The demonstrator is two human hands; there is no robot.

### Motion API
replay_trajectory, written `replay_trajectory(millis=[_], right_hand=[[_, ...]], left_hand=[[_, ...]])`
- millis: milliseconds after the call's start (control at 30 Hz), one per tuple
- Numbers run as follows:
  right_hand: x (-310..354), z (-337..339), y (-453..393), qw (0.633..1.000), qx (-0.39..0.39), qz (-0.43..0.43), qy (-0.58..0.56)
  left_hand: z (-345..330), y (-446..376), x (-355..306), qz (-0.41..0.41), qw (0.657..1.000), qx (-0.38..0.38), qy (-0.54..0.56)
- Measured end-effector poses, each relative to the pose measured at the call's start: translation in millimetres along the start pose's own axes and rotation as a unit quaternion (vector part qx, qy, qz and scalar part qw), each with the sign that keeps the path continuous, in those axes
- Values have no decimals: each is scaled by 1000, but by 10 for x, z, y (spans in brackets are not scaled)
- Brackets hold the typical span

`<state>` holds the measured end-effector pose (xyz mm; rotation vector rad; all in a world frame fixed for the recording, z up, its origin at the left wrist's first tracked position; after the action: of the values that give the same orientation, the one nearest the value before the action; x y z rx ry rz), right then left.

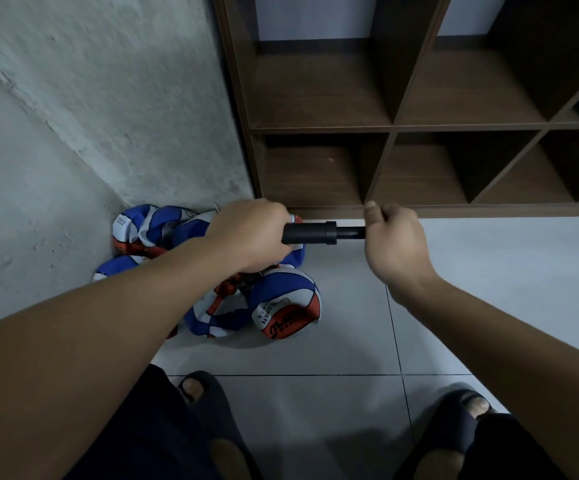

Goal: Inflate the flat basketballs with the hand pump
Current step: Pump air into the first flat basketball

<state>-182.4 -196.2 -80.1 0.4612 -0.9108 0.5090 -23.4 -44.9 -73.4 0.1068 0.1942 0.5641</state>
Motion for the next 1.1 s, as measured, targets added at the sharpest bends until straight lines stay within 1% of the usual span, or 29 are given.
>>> replay_trajectory(millis=[133,267,433,533,667,733,800,900,1000,1100], right_hand=[[7,-92,41,1000,29,4,1],[42,-140,25,998,61,11,-5],[-101,-220,-56,993,98,-44,-51],[-186,12,-236,992,60,-83,-80],[-334,337,-411,986,-1,-125,-106],[-332,302,-338,988,-22,-119,-100],[-283,213,-202,992,-35,-93,-72],[-154,98,-31,997,-22,-54,-45],[-26,33,52,999,-7,-25,-42],[11,-62,96,999,14,-15,-45]], left_hand=[[-83,20,-173,-3,1000,-6,-4],[-97,-4,-203,-7,1000,-2,2],[-77,-6,-156,-13,1000,13,0],[-36,-9,64,6,999,39,27],[25,2,315,22,998,49,16],[38,6,234,16,999,29,9],[41,11,94,9,1000,6,-1],[66,9,-69,-6,1000,-16,-16],[39,40,-166,-2,1000,-19,-13],[-10,70,-287,-7,999,-22,-22]])
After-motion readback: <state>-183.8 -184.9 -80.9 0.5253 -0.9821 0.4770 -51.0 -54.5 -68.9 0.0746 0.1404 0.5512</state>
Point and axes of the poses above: each hand's wrist, its own y-axis away from the middle knuckle, its own z-axis out of the back of the hand, x = y × z, the point moved 9 cm from there along -y, towards the middle knuckle, and after that the axes turned 1 degree about x, right-handed, at the moved point
